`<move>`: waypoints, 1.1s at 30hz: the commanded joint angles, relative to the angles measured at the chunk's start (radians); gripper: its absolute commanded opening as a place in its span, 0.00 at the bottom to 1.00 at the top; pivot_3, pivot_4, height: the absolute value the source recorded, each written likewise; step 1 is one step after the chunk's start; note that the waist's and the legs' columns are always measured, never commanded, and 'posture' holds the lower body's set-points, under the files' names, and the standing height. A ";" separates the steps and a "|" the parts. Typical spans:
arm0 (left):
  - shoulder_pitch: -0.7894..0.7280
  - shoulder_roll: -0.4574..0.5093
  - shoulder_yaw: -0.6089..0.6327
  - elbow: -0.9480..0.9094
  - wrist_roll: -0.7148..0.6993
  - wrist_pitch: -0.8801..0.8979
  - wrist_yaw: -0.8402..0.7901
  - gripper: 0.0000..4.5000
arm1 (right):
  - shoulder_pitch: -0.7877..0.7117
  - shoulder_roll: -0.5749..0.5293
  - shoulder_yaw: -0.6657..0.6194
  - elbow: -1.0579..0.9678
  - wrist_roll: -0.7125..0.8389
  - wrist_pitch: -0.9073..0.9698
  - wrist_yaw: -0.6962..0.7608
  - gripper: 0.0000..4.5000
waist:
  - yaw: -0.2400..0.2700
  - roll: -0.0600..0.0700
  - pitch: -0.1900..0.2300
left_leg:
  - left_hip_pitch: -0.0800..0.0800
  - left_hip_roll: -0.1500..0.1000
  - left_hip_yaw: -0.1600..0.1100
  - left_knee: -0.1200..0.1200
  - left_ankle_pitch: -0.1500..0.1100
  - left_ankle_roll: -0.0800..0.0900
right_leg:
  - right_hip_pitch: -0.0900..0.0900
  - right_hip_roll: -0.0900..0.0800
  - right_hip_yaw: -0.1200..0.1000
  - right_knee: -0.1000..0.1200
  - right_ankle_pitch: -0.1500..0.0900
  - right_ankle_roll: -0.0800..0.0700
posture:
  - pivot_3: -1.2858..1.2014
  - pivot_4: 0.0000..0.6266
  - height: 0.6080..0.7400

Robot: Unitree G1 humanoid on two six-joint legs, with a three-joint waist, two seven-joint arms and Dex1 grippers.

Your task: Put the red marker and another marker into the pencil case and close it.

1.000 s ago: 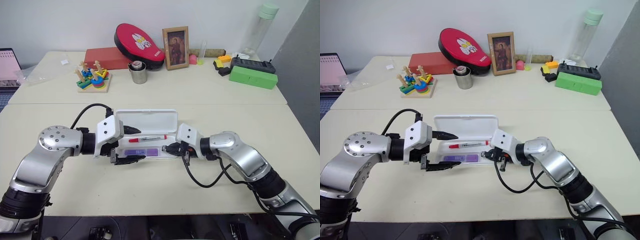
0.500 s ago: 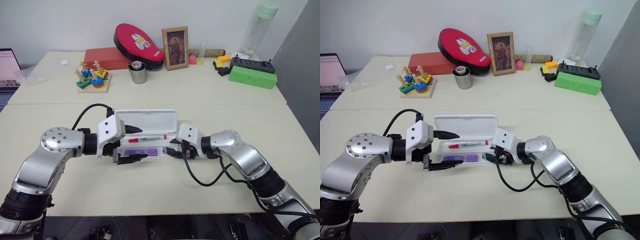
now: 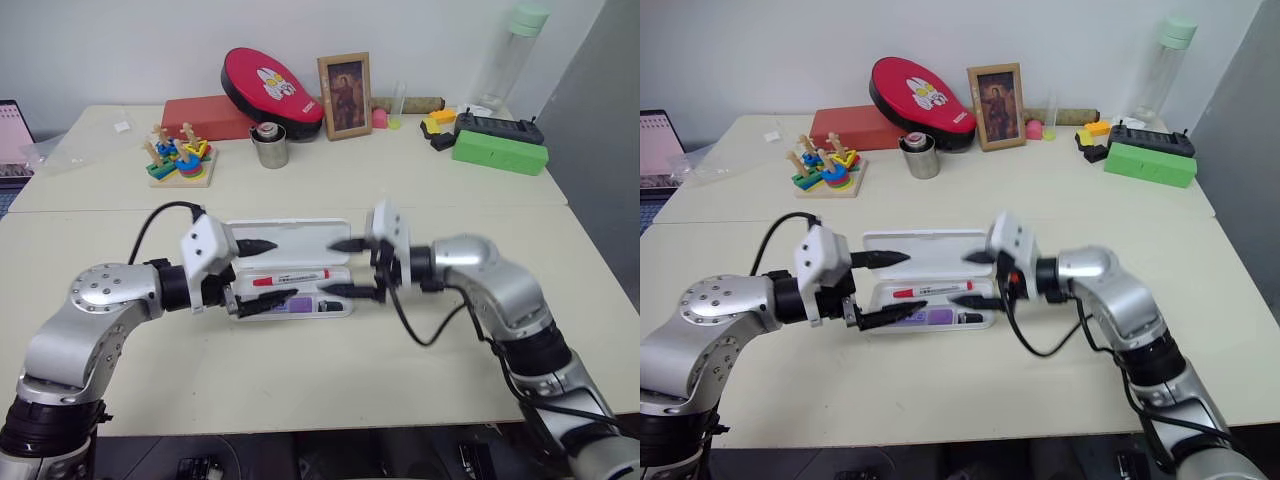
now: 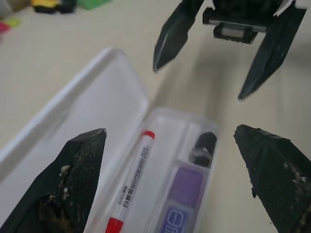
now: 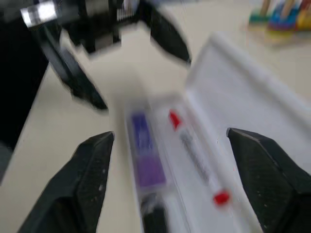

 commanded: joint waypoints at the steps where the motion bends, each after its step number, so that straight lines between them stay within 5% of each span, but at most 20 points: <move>1: 0.026 -0.047 0.183 -0.063 -0.120 0.076 0.141 1.00 | -0.181 0.066 -0.081 0.233 -0.071 -0.051 -0.186 0.62 | 0.001 -0.001 0.000 | 0.000 0.000 -0.001 0.000 0.000 0.000 | 0.001 0.000 -0.001 0.000 0.000 0.000 | 0.52 0.24 1.00; 6: 0.089 -0.093 0.307 -0.109 -0.209 0.111 0.242 1.00 | -0.330 0.124 -0.059 0.505 -0.175 -0.104 -0.297 0.31 | 0.012 -0.002 -0.001 | 0.000 -0.001 0.000 -0.001 0.000 0.000 | 0.001 -0.001 0.000 -0.001 0.000 0.000 | 0.52 0.24 1.00; 12: 0.140 -0.073 0.367 -0.158 -0.261 0.123 0.289 1.00 | -0.337 0.165 0.050 0.606 -0.256 -0.148 -0.237 0.01 | 0.010 -0.002 -0.001 | -0.001 -0.001 0.000 -0.002 0.000 0.000 | 0.000 -0.001 -0.001 -0.001 0.000 -0.001 | 0.52 0.24 1.00; 33: 0.224 0.075 0.293 -0.158 -0.298 0.126 0.120 1.00 | 0.002 -0.054 0.357 0.109 -0.335 -0.137 0.120 0.01 | 0.008 -0.003 -0.001 | 0.000 0.000 0.000 -0.002 0.000 0.000 | 0.000 0.000 0.000 -0.002 0.000 0.000 | 0.52 0.24 1.00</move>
